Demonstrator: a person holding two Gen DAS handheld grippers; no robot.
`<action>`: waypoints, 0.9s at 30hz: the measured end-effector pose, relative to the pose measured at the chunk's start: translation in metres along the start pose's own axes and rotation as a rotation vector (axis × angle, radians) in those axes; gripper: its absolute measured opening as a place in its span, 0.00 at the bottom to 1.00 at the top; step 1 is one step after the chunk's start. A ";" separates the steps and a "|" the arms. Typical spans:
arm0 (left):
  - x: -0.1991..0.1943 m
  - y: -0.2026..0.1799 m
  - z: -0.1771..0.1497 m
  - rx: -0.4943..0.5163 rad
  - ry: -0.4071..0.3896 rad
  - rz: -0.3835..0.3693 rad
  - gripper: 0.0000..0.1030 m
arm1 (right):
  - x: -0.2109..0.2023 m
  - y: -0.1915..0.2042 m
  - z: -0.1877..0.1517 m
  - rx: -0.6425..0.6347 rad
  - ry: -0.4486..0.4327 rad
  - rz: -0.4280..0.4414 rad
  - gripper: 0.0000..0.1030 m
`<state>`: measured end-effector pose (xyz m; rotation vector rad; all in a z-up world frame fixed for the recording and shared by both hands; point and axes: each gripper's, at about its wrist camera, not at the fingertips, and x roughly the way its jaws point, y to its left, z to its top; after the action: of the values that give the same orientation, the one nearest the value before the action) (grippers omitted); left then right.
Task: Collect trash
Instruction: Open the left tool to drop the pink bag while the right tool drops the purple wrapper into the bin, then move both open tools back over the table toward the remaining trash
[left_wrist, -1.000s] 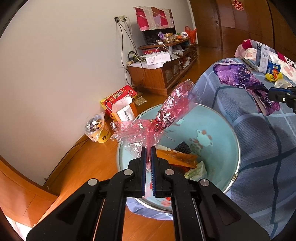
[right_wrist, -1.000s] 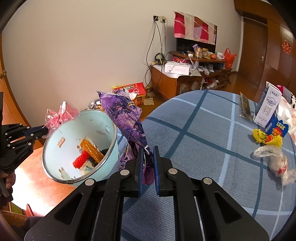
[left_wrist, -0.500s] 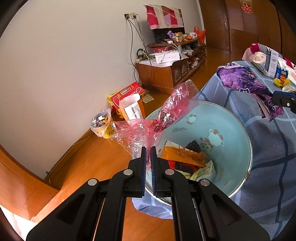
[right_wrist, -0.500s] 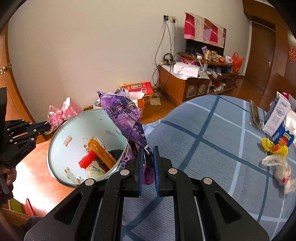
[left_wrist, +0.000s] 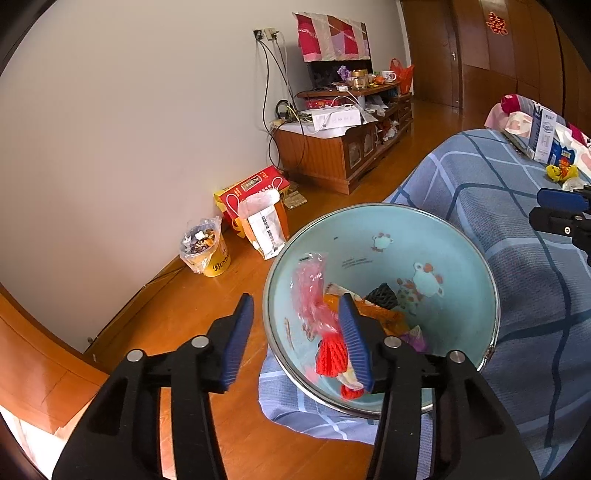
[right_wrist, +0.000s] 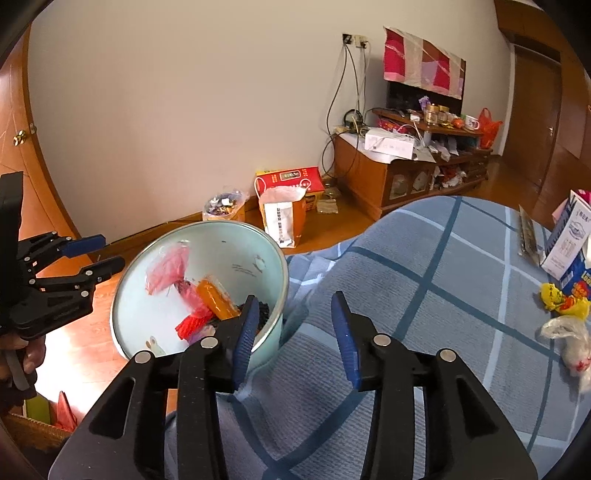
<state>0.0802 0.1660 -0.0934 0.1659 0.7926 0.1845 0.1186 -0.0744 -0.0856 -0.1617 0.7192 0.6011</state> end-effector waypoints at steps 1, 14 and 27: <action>0.000 0.000 0.000 0.000 0.002 -0.001 0.48 | 0.000 0.000 -0.001 0.000 0.001 -0.001 0.41; 0.004 -0.006 -0.005 0.000 0.010 0.003 0.72 | -0.008 -0.011 -0.006 0.014 -0.006 -0.023 0.48; 0.012 -0.054 0.005 0.068 -0.003 -0.027 0.83 | -0.059 -0.128 -0.042 0.168 -0.012 -0.262 0.49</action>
<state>0.0978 0.1161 -0.1097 0.2198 0.7981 0.1312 0.1331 -0.2209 -0.0862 -0.0943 0.7194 0.2901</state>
